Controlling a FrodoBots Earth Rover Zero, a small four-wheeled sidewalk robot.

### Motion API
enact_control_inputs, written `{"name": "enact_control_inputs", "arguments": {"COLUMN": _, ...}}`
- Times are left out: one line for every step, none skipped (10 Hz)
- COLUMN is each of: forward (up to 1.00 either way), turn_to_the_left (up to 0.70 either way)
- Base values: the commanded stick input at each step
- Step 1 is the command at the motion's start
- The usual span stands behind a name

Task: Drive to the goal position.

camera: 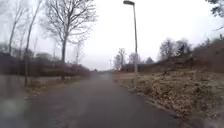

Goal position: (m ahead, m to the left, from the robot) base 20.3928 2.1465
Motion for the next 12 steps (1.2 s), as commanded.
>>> {"name": "enact_control_inputs", "arguments": {"forward": 0.7, "turn_to_the_left": 0.0}}
{"name": "enact_control_inputs", "arguments": {"forward": 0.7, "turn_to_the_left": 0.0}}
{"name": "enact_control_inputs", "arguments": {"forward": 0.7, "turn_to_the_left": 0.0}}
{"name": "enact_control_inputs", "arguments": {"forward": 0.7, "turn_to_the_left": 0.0}}
{"name": "enact_control_inputs", "arguments": {"forward": 0.7, "turn_to_the_left": 0.0}}
{"name": "enact_control_inputs", "arguments": {"forward": 0.7, "turn_to_the_left": 0.0}}
{"name": "enact_control_inputs", "arguments": {"forward": 0.7, "turn_to_the_left": 0.0}}
{"name": "enact_control_inputs", "arguments": {"forward": 0.7, "turn_to_the_left": 0.0}}
{"name": "enact_control_inputs", "arguments": {"forward": 0.7, "turn_to_the_left": 0.0}}
{"name": "enact_control_inputs", "arguments": {"forward": 0.7, "turn_to_the_left": 0.0}}
{"name": "enact_control_inputs", "arguments": {"forward": 0.7, "turn_to_the_left": 0.0}}
{"name": "enact_control_inputs", "arguments": {"forward": 0.7, "turn_to_the_left": 0.0}}
